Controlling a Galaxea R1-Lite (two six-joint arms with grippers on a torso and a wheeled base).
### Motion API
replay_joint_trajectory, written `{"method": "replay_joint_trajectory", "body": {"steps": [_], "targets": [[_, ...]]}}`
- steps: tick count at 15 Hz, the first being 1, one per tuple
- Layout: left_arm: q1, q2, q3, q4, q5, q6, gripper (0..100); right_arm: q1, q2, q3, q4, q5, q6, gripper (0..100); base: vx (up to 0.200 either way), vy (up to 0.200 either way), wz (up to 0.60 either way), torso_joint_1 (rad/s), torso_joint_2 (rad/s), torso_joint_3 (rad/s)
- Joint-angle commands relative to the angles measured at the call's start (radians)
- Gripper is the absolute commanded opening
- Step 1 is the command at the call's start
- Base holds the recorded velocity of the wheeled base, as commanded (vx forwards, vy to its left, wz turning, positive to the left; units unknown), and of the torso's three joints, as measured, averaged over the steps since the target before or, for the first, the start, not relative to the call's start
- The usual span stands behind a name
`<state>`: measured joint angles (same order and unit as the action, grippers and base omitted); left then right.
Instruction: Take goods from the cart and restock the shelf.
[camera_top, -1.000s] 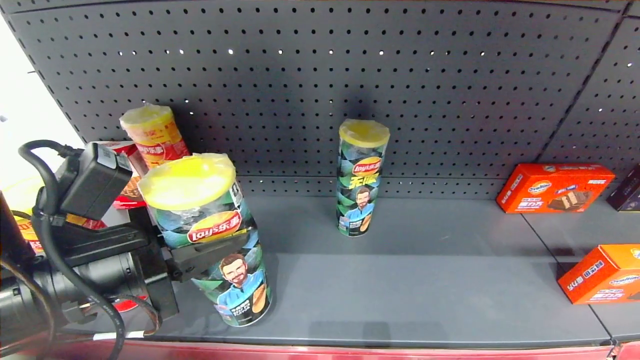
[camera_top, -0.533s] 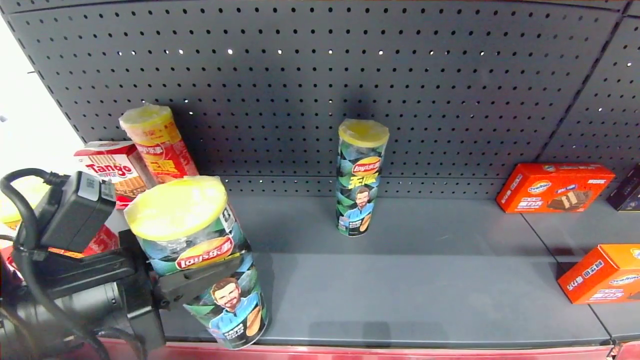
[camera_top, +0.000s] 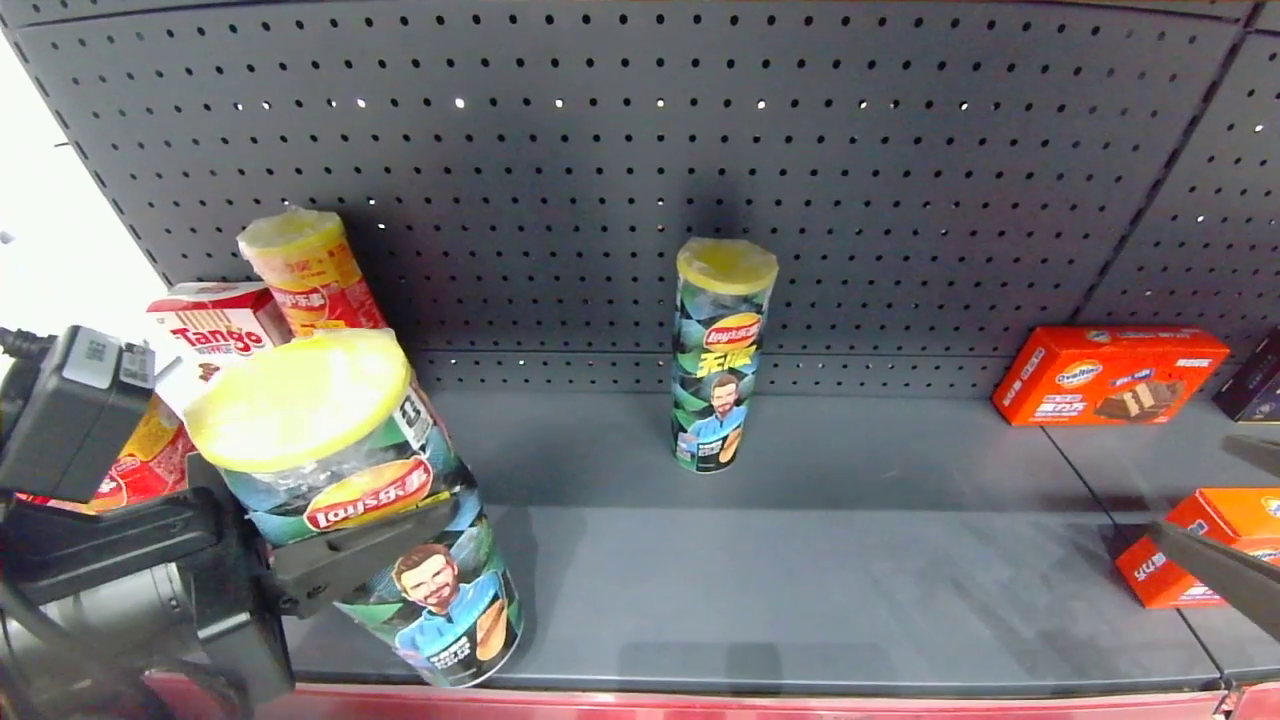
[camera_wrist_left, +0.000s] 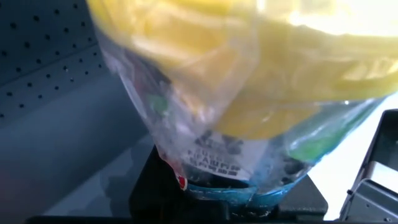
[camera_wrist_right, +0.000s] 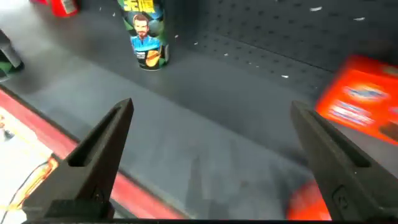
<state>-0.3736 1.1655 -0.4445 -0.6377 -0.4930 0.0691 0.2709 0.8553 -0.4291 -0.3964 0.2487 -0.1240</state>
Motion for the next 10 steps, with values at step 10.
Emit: {"method": "replay_joint_trajectory", "body": {"steps": [10], "targets": [[0.002,0.111,-0.111,-0.005,0.004,0.000,0,0.053,0.605,-0.352,-0.121,0.106,0.021,100,0.000,0.000,0.00,0.000,0.00,0.000]]}}
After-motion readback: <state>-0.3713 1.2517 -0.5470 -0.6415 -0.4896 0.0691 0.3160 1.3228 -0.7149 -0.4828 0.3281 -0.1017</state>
